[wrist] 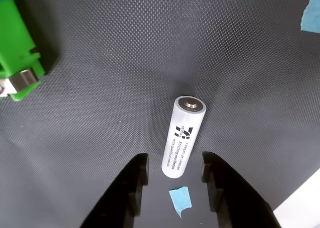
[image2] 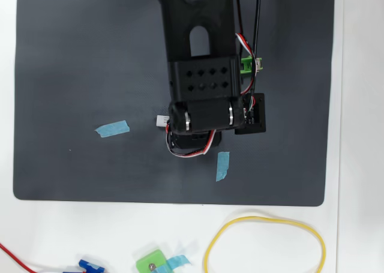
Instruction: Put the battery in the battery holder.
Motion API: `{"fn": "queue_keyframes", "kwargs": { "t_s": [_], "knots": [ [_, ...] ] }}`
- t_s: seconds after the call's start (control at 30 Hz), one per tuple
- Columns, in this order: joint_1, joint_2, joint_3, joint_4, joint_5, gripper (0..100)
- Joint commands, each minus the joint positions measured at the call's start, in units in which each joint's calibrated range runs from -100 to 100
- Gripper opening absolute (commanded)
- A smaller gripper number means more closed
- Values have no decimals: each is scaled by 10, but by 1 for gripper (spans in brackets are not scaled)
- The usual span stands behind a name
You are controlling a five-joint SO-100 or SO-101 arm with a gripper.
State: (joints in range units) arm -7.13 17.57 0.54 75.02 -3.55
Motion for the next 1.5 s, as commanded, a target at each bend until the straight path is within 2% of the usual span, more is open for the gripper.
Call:
{"fn": "queue_keyframes", "kwargs": {
  "t_s": [0.0, 0.2, 0.9, 0.97, 1.03, 1.17, 1.33, 1.47],
  "knots": [
    [-8, -3, -25, -3, -2, 10],
    [-8, -3, -26, -23, -18, 10],
    [-3, 97, -72, -13, -19, 10],
    [-3, 100, -72, -13, -19, 9],
    [-3, 101, -72, -13, -19, 0],
    [-6, 104, -72, -13, -19, 0],
    [-23, 88, -61, 1, -18, 0],
    [-54, -59, 53, 2, -19, 0]
  ]
}}
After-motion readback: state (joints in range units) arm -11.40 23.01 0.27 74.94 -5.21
